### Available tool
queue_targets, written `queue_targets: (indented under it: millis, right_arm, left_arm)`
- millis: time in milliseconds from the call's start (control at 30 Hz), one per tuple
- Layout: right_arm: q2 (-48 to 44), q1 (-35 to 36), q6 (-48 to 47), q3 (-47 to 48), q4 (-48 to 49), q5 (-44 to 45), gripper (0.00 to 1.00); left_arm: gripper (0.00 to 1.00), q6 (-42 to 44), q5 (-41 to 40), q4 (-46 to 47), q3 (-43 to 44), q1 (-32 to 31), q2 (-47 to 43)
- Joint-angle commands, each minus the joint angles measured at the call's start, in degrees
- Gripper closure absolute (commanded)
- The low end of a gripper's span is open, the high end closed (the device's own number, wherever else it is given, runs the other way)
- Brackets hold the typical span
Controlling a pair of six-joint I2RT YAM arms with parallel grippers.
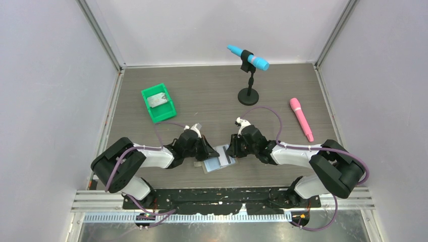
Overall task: Take the credit cards out of the card holder
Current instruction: Remove the credit card from the card holder.
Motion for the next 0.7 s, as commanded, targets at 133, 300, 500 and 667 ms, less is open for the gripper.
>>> queue_targets:
  millis: [133,300,500,667]
  right_arm:
    - [0.3,-0.1,-0.1,-0.6,-1.9,1.1,0.68]
    - [0.6,-0.2,-0.3,-0.3,-2.2,1.4,0.67]
    - [-0.8,-0.2,-2.3,0.5,-4.2,3.7,0.67]
    - [-4.0,-0.2,-5.0,1.1,-5.7,5.5,0.66]
  left_arm:
    - [1.00,-0.7,-0.7,2.6,-2.0,0.9,-2.9]
    - [1.00,-0.6,-0.5,2.9,-4.1,2.3,-4.8]
    - [1.00,1.5,-1.1,-0.4,-4.9,3.3,-8.4]
    - [1.00,2.1,-1.5,-4.2,-4.8,3.6,-12.3]
